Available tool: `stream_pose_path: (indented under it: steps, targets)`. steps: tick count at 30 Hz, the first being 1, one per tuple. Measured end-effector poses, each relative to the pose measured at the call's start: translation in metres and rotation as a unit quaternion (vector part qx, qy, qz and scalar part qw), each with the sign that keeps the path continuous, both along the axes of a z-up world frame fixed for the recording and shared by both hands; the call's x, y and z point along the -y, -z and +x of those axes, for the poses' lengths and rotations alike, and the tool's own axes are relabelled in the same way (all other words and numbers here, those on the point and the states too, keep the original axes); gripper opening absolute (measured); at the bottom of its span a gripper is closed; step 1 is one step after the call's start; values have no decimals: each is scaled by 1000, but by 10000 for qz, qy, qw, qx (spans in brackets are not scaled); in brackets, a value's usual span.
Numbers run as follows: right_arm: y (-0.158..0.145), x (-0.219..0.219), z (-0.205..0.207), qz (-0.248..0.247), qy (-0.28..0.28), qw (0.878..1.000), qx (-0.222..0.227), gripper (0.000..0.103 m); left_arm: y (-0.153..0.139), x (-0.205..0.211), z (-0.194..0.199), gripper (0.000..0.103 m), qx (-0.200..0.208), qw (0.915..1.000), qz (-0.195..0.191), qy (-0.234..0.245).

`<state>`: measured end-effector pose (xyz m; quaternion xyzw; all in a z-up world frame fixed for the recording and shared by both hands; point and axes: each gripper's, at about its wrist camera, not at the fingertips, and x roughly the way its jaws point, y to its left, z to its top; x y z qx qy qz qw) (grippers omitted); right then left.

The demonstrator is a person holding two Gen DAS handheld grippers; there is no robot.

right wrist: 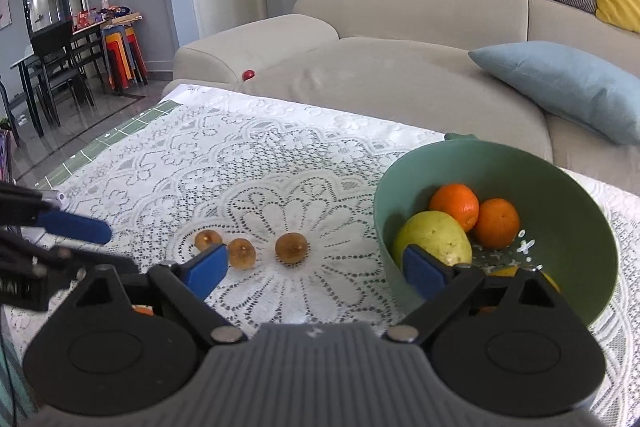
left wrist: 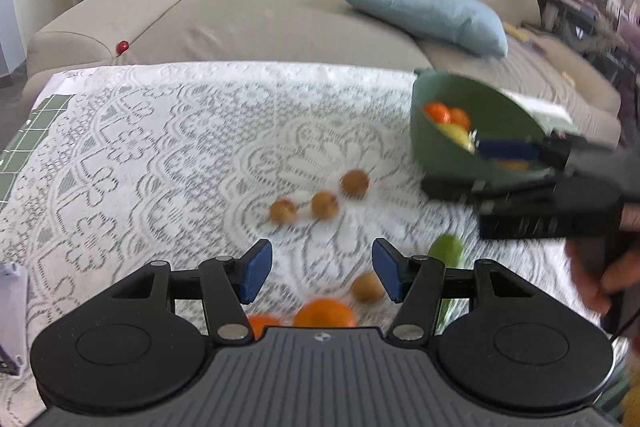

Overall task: Organize fruits
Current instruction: 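Withdraw both open grippers from the colander back over the table, then grasp an orange with the right gripper while the left gripper grasps another orange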

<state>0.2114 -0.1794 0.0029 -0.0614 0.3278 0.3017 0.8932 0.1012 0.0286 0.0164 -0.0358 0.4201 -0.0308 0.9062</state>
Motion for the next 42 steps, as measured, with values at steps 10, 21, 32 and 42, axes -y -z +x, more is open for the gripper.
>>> stream_pose_path:
  steps: [10,21,32,42]
  targets:
    - [-11,-18,-32,-92,-684,9973,247,85,22,0,-25,68,-341,9985,337,256]
    - [9,-46,-53,31,-1652,9851,-483,70,30,0,-42,68,-156,9960,681,551]
    - [26,-61,-61,18,-1954,9776,-782,58,38,0,-45,72,98,9903,1155,768]
    - [30,-58,-53,171,-1893,9769,-981,54,39,-13,-39,75,161,9937,855,706]
